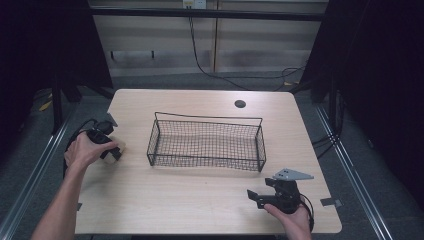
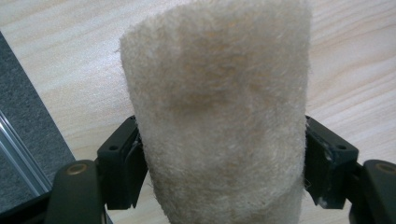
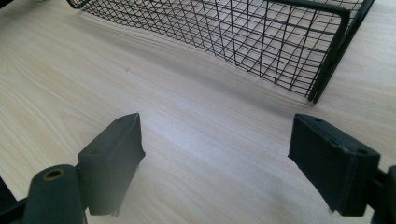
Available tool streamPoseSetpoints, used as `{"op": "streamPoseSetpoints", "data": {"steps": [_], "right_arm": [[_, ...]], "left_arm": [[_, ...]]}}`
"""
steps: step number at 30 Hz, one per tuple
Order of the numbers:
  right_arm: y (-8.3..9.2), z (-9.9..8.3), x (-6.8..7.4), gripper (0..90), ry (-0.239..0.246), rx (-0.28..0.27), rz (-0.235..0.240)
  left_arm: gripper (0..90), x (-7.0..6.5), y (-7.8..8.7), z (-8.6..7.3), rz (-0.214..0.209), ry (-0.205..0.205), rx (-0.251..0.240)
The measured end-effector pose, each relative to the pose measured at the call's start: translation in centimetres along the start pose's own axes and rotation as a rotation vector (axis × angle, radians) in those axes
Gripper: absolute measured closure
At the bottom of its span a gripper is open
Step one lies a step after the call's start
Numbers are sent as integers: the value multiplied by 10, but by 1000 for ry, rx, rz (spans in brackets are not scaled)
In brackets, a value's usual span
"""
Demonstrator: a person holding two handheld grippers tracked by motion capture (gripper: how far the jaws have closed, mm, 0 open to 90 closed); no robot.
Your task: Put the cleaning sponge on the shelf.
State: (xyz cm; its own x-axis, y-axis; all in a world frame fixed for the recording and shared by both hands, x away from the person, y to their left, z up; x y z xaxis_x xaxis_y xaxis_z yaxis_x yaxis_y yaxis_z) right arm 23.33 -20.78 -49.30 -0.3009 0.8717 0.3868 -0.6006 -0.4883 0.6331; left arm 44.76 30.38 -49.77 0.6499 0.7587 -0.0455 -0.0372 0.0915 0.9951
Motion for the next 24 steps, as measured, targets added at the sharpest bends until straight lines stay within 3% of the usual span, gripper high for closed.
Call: {"op": "streamPoseSetpoints", "data": {"steps": [4,15,18,24], "right_arm": [[0,0,0,174,0,1,1],[0,0,0,174,2,1,-1],[0,0,0,174,1,1,-1],[0,0,0,174,1,1,0]], "left_arm": [[272,-1,4,-1,-20,9,-18],[274,-3,13,-8,-21,36,-44],[274,-3,17,-10,-41,25,-51],[275,-2,25,-16,-44,61,-89]]}}
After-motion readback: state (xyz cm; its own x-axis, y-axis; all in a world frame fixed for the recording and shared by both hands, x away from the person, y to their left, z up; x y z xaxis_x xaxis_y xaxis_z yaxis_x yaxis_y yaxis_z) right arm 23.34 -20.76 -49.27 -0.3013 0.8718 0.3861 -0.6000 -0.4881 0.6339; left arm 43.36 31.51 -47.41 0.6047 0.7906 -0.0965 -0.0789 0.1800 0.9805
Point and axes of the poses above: each handheld gripper's, and its own axes: y roughly backward along the jaws, z roughly out of its top, x roughly to its left, the point moved 4 cm from there along -y, roughly forward along the jaws, and after that the axes turned 14 degrees about -y, right-handed, at the moved point
